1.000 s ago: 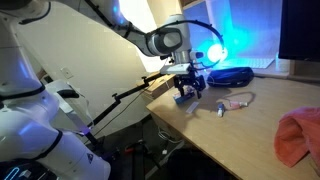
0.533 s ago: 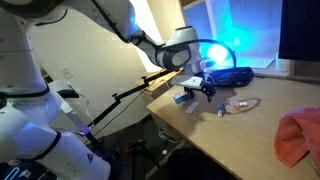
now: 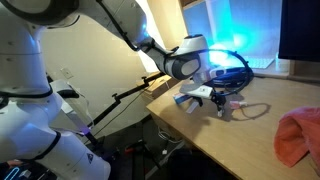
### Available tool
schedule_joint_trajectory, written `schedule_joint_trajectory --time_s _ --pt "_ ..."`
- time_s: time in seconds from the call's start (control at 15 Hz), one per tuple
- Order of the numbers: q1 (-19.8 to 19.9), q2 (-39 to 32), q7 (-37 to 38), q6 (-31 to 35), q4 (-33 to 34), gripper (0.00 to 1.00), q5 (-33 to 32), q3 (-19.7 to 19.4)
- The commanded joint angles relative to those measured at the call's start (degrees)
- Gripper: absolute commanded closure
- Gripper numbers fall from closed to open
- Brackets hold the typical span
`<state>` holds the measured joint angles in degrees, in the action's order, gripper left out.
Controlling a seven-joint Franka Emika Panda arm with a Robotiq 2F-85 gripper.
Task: Pick up the blue nail polish and place it upright
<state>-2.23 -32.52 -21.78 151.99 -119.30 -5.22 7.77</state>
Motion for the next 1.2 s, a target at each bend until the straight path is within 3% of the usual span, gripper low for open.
schedule_joint_trajectory --time_s 0.0,0.53,1.13 --pt "-2.60 -1.45 4.17 1.71 2.11 0.00 -4.40 -2.66" --pt "-5.43 -4.38 8.69 0.71 5.34 0.00 -8.94 -5.51" --pt "-4.88 -6.75 9.70 -0.09 6.95 0.02 -8.90 -6.94"
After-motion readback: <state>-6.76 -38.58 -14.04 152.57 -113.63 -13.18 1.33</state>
